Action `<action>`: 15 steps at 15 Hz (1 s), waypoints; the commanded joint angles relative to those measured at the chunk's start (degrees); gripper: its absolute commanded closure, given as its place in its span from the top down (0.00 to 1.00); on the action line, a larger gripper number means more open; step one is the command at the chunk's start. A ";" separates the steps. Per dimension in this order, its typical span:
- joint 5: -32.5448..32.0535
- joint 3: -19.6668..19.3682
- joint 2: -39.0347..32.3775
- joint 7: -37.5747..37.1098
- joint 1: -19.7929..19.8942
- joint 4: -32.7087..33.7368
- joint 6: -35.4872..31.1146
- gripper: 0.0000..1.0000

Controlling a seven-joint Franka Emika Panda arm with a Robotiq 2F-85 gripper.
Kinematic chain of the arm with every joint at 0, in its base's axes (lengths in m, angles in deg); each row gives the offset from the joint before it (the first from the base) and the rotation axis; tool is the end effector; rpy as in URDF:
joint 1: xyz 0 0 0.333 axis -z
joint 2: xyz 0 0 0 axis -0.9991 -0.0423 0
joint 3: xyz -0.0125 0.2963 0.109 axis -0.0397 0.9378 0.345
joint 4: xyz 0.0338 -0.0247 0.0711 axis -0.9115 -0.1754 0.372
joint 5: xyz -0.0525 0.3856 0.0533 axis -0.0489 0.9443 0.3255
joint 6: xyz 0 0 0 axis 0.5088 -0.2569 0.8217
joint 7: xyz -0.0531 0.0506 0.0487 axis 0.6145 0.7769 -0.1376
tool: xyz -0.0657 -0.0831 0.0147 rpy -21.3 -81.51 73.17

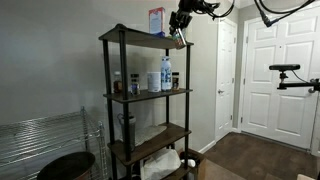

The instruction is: Put the spray bottle on the second shelf

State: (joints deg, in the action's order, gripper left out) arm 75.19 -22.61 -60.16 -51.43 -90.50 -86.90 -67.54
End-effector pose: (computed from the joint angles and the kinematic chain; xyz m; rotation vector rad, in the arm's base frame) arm 0.5165 0.0258 0.8077 2.8178 0.1518 1.0417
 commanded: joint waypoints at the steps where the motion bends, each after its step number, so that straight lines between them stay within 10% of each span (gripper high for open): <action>1: 1.95 -0.44 -3.23 1.38 0.90 2.61 0.76 0.36; 14: 7.61 -3.71 0.79 2.52 0.35 -5.19 -2.94 0.36; 15: 5.29 -2.30 -2.23 0.20 1.45 -1.10 -0.39 0.61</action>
State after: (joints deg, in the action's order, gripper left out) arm 80.31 -25.80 -62.16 -51.33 -90.04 -88.42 -68.18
